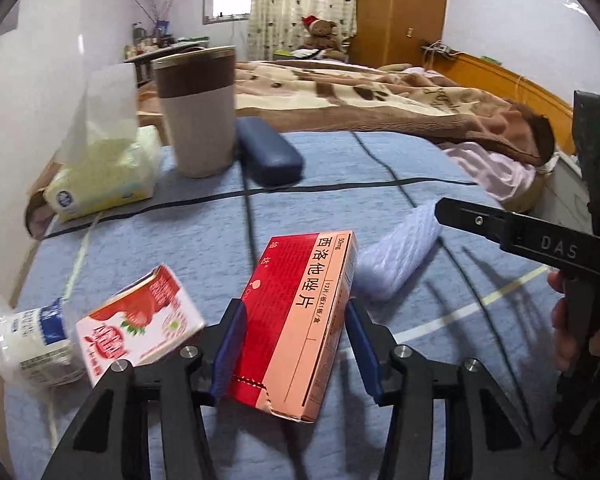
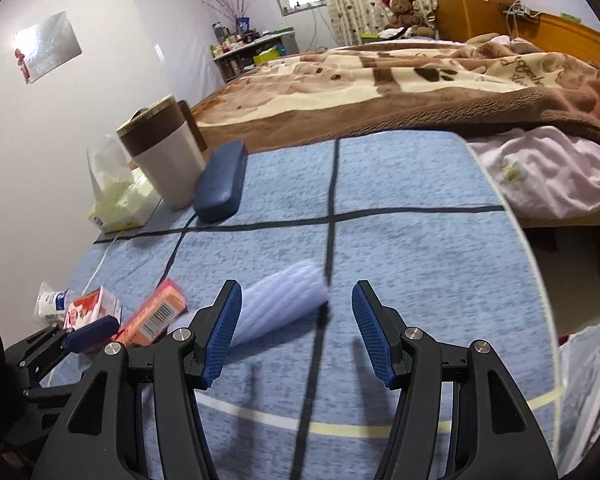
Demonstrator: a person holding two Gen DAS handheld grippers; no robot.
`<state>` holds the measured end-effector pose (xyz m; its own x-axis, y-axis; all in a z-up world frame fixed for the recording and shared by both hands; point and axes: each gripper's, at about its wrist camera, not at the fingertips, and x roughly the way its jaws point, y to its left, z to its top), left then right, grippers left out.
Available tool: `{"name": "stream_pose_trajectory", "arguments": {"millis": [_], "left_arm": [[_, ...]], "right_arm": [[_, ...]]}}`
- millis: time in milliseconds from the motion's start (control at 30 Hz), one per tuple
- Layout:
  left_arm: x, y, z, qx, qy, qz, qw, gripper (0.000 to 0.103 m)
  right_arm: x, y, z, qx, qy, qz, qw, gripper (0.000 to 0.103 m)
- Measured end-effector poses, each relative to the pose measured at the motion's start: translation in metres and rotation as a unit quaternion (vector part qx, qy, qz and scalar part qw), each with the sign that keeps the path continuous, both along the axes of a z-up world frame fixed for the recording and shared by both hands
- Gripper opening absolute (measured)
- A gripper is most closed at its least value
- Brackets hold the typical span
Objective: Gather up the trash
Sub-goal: 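Grasp the red medicine box with the left gripper while the right gripper grasps the lavender foam sleeve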
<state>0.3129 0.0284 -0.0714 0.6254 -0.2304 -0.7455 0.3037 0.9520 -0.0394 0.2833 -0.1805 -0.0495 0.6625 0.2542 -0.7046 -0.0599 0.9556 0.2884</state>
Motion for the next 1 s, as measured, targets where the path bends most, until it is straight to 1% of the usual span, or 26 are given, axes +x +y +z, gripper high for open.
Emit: {"name": "stream_pose_trajectory", "arguments": {"millis": [133, 233, 300, 400, 500, 667, 867, 933, 1000], "left_arm": [[-0.001, 0.006, 0.000, -0.001, -0.001, 0.010, 1.0000, 0.051], [-0.002, 0.009, 0.001, 0.012, -0.004, 0.022, 0.9997, 0.051], [-0.003, 0.013, 0.000, 0.001, 0.000, 0.025, 0.9997, 0.051], [-0.003, 0.016, 0.001, 0.003, 0.000, 0.035, 0.9994, 0.052], [-0.002, 0.017, 0.000, -0.001, 0.001, 0.035, 0.9994, 0.053], [-0.001, 0.019, -0.001, -0.006, 0.002, 0.035, 0.9994, 0.053], [0.001, 0.019, -0.002, -0.006, 0.006, 0.035, 0.9993, 0.056], [0.002, 0.020, -0.003, -0.009, 0.008, 0.036, 0.9993, 0.058], [0.003, 0.019, -0.004, -0.008, 0.009, 0.035, 0.9993, 0.058]], "right_arm": [[0.006, 0.005, -0.005, 0.016, 0.016, 0.003, 1.000, 0.059], [0.014, 0.008, -0.009, 0.034, 0.029, 0.002, 0.999, 0.059], [0.018, 0.011, -0.012, 0.037, 0.040, 0.001, 0.999, 0.059], [0.022, 0.017, -0.014, 0.035, 0.049, 0.002, 0.998, 0.059], [0.026, 0.021, -0.016, 0.047, 0.057, 0.007, 0.997, 0.059], [0.031, 0.026, -0.019, 0.054, 0.069, 0.007, 0.996, 0.059], [0.040, 0.030, -0.019, 0.056, 0.075, 0.018, 0.995, 0.059], [0.040, 0.029, -0.019, 0.049, 0.075, 0.022, 0.996, 0.041], [0.039, 0.025, -0.021, 0.060, 0.077, 0.022, 0.995, 0.036]]}}
